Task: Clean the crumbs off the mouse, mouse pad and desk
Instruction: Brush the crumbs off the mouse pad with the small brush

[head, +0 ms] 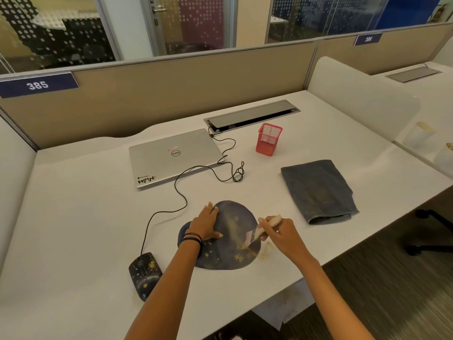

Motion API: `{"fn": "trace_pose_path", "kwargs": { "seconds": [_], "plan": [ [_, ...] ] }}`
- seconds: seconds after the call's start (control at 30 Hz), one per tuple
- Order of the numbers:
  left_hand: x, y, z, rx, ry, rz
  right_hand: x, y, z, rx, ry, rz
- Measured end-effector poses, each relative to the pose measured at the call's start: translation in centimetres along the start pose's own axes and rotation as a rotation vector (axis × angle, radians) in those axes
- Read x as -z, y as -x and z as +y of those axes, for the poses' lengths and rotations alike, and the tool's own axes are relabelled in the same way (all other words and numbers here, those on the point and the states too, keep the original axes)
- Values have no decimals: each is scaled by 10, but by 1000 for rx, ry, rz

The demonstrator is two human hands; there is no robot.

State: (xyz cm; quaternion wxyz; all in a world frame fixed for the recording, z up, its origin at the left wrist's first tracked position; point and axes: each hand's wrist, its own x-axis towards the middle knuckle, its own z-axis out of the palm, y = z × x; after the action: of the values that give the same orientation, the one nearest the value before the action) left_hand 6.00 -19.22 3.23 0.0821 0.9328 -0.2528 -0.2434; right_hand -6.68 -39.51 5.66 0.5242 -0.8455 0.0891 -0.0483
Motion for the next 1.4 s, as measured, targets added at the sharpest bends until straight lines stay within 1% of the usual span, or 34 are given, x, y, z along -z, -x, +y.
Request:
{"fn": "trace_pose_path", "kwargs": {
  "seconds": [0.1, 0.23, 0.3, 0.37, 0.43, 0.5, 0.6, 0.73, 0.87, 0.97, 1.1, 1.17, 1.27, 1.33, 1.4],
  "plan": [
    [0, 0, 0, 1, -2, -7, -8, 3, 3, -35, 21, -27],
    [-1, 0, 0, 3, 0, -1, -3, 3, 9, -83, 168, -64],
    [-1, 0, 0, 5, 1, -2, 2, 2, 9, -111, 227, -55],
    [-1, 0, 0, 5, 0, -3, 6, -1, 5, -98, 207, 7],
    [0, 0, 1, 6, -1, -5, 6, -3, 0, -57, 121, 47],
    [0, 0, 1, 8, -3, -8, 1, -3, -4, -49, 74, 9],
    [0, 0, 1, 6, -5, -8, -4, 1, -1, -116, 136, -68],
    [1, 1, 1, 8, -1, -11, 7, 3, 3, -184, 222, -50],
    [1, 0, 2, 8, -8, -19, 9, 3, -5, -111, 65, 40],
    [2, 1, 2, 9, -11, -21, 5, 3, -8, -125, 67, -33],
    [2, 1, 3, 15, -9, -19, 12, 3, -4, -200, 264, -146],
    [2, 2, 3, 18, -7, -16, 15, 1, -5, -186, 259, -123],
    [2, 1, 3, 17, -9, -19, 15, 0, -5, -108, 158, -44],
    [2, 1, 4, 18, -17, -20, 11, 1, -2, -87, 168, -59],
    [2, 1, 4, 18, -25, -26, 9, 2, 4, -114, 196, -108]
  ]
}}
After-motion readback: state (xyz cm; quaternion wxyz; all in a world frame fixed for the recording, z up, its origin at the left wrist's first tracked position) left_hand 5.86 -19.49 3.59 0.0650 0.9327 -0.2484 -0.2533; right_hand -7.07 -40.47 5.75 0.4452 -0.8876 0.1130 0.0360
